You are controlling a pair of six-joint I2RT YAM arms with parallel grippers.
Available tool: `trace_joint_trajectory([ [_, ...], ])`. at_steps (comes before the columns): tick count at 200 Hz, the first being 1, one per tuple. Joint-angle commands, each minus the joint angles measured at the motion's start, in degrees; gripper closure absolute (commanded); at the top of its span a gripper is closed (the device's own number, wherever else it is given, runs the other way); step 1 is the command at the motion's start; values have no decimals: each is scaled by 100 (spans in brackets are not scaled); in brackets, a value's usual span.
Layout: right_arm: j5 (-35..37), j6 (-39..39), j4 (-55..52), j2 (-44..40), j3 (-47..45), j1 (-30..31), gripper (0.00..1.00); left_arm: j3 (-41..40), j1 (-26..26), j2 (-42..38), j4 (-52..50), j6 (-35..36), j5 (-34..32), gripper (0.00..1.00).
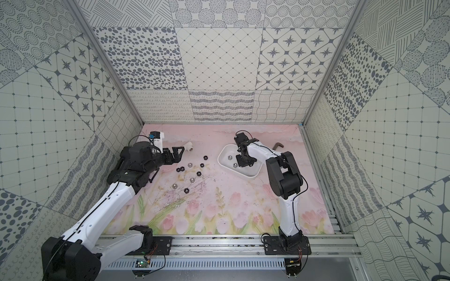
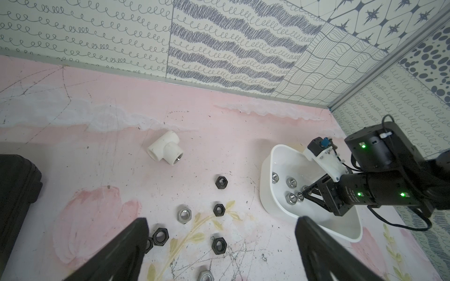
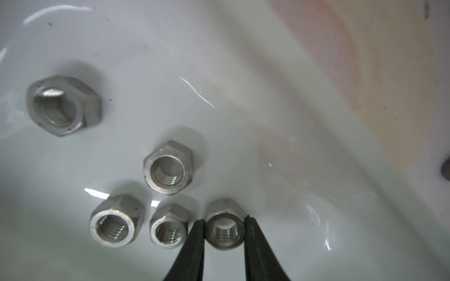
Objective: Put the nuts on the desktop into the storage box
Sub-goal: Place the nut in the storage box.
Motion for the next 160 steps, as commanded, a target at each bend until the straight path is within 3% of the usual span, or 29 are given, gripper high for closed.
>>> trace_joint_trajectory([
  [1,-29,-67,147,77,200,-45,70,54,4,2,-76,109,-10,1],
  [53,1,-109,163,-344,225,109,43,45,1,0,-80,109,4,1],
  [98,18,-285,166,-714,623,807,39,49,2,-6,-79,100,0,1],
  [160,-877,-417,67,-213,1559,1856,40,63,1,18,-64,100,-13,1],
])
